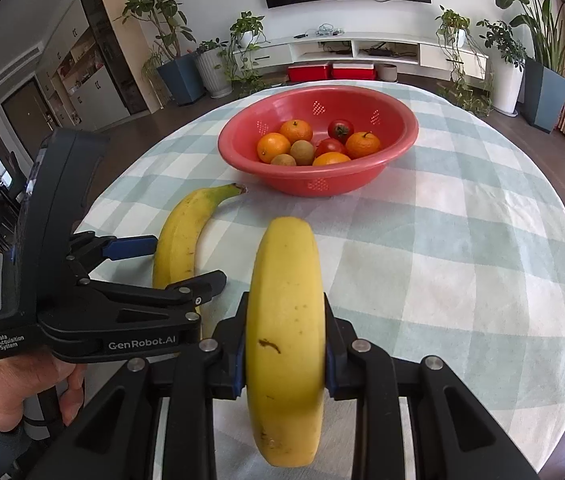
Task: Organize fruits
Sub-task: 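Close the right tool on a yellow banana while the left tool grasps the other banana, then lift both held bananas and carry them toward the red bowl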
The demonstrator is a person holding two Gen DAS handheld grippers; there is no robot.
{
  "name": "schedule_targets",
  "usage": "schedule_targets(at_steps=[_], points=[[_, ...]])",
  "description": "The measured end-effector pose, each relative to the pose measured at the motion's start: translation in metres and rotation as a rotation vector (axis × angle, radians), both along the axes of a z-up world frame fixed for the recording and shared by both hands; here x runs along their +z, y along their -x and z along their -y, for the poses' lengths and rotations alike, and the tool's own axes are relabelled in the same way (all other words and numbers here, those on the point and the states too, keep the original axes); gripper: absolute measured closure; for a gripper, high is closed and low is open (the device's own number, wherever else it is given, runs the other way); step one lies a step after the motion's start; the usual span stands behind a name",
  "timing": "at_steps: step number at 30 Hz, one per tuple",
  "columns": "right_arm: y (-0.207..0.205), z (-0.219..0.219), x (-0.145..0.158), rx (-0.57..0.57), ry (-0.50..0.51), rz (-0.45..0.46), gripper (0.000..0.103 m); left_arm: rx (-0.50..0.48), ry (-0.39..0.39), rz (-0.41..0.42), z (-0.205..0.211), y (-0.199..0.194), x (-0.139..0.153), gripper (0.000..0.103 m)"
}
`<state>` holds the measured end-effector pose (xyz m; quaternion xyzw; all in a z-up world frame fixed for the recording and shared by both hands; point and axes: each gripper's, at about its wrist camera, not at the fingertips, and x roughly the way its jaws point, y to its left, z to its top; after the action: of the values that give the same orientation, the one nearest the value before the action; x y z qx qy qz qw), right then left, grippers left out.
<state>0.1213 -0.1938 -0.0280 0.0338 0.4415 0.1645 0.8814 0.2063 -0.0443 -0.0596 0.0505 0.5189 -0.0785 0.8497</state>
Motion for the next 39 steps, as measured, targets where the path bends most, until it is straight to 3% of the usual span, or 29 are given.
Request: schedule_targets(at_steps=[5,8,10,12,13,15,18,20,23,39], points=[[0.002,0.003,-0.001,-0.007,0.000,0.007,0.072,-0.055,-0.042,0.003,0.002,-0.002,0.004,0.054],[0.003,0.002,-0.002,-0.009,0.008,0.008,0.072,-0.079,-0.087,0.015,-0.002,0.001,0.009,0.060],[0.003,0.002,-0.002,-0.007,0.009,0.007,0.072,-0.087,-0.116,0.006,-0.003,0.001,0.008,0.057],[0.003,0.002,-0.003,-0.006,0.012,0.006,0.072,-0.079,-0.151,0.007,-0.004,-0.002,0.006,0.044],[0.003,0.002,-0.004,-0.006,0.012,0.004,0.072,-0.073,-0.190,0.020,-0.003,-0.002,0.005,0.032],[0.003,0.003,-0.006,-0.011,0.014,-0.008,0.072,-0.091,-0.209,0.031,-0.001,-0.003,0.005,0.032],[0.001,0.005,-0.011,-0.029,0.025,-0.036,0.071,-0.120,-0.163,0.011,-0.005,-0.007,0.004,0.048],[0.002,0.006,-0.012,-0.039,0.032,-0.039,0.071,-0.141,-0.143,-0.002,-0.002,-0.009,0.005,0.065],[0.002,0.008,-0.013,-0.042,0.023,-0.044,0.071,-0.158,-0.175,0.012,0.002,-0.008,0.005,0.068],[0.000,0.021,-0.017,-0.057,-0.081,-0.083,0.072,-0.150,-0.071,0.014,-0.018,0.007,0.008,0.072]])
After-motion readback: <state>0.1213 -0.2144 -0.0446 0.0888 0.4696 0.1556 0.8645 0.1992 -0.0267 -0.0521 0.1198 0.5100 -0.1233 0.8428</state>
